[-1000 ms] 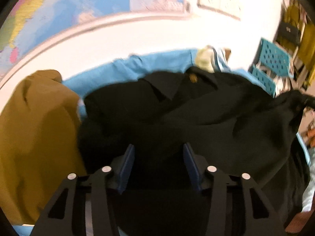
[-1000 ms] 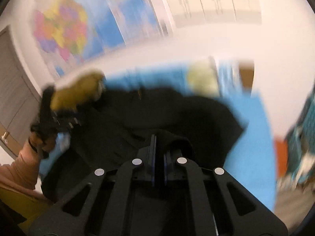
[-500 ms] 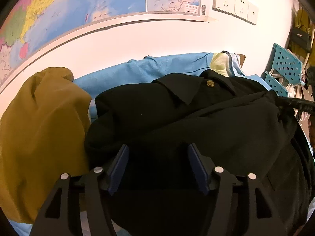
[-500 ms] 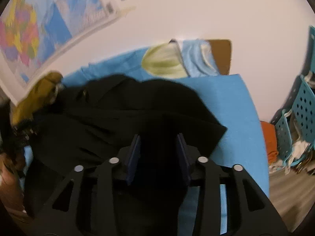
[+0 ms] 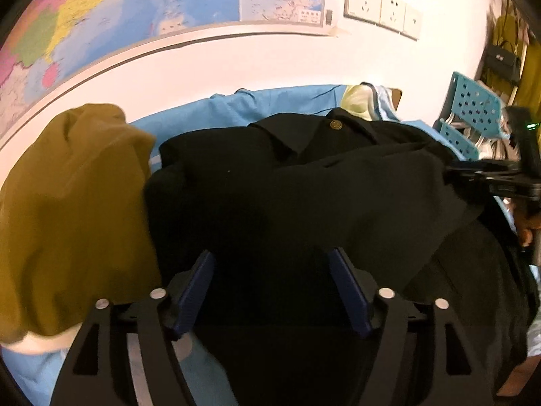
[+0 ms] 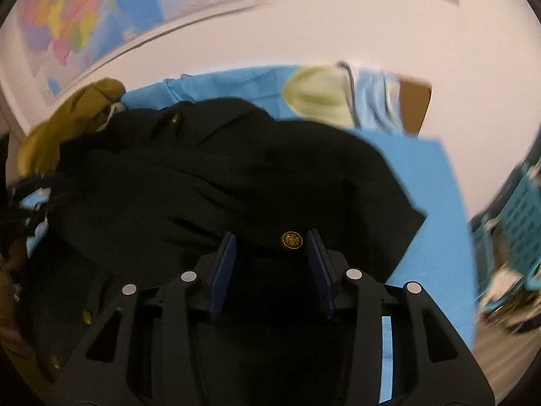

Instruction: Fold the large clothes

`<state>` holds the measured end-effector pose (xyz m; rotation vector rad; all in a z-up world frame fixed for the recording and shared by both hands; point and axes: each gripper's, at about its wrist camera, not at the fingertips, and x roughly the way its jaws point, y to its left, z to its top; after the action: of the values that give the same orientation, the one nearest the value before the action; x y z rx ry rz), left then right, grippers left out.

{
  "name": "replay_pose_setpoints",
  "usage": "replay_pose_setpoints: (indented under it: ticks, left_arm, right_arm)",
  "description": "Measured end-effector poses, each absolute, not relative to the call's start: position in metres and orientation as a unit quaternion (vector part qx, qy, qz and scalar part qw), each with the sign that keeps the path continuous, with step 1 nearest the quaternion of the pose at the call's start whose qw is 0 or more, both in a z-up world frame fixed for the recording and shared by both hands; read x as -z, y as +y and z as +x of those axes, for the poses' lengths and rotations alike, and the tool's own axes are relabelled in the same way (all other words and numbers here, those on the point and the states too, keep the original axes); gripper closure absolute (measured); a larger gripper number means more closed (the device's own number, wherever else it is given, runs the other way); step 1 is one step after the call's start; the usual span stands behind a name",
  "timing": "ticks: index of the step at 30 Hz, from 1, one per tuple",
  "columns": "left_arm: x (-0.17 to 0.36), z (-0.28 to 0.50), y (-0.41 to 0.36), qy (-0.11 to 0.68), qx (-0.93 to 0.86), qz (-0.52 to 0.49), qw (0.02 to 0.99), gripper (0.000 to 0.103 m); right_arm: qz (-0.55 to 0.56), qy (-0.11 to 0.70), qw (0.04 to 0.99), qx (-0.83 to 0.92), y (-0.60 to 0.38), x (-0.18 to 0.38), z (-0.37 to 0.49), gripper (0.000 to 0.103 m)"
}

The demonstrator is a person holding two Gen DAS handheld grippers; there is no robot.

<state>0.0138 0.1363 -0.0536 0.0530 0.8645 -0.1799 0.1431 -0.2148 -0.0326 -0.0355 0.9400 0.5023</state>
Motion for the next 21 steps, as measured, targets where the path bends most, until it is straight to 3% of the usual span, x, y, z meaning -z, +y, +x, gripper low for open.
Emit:
replay_pose_setpoints:
  ticks: [4, 6, 9, 18, 21]
  left_arm:
    - [0.049, -0.017, 0.147, 0.413, 0.087, 0.018, 0.907, 0.026]
    - [0.051, -0.036, 0.156, 0.418, 0.089, 0.003, 0.904, 0.024]
    - [0.062, -0.061, 0.168, 0.442, 0.105, -0.030, 0.891, 0.023]
    - [0.091, -0.123, 0.177, 0.491, 0.181, -0.123, 0.843, 0.023]
    - [0.093, -0.139, 0.166, 0.494, 0.201, -0.121, 0.838, 0.018]
  right_arm:
    - [0.011, 0.418, 0.875, -0.245, -0.236, 0.008, 0.119, 0.046]
    - [0.036, 0.413, 0.874, -0.255, -0.255, -0.002, 0.098, 0.030]
    - [0.066, 0.425, 0.865, -0.256, -0.282, -0.003, 0.064, 0.020]
    - [0.126, 0.484, 0.831, -0.243, -0.318, 0.033, -0.028, 0.017]
    - [0.128, 0.486, 0.826, -0.255, -0.314, 0.038, -0.043, 0.017]
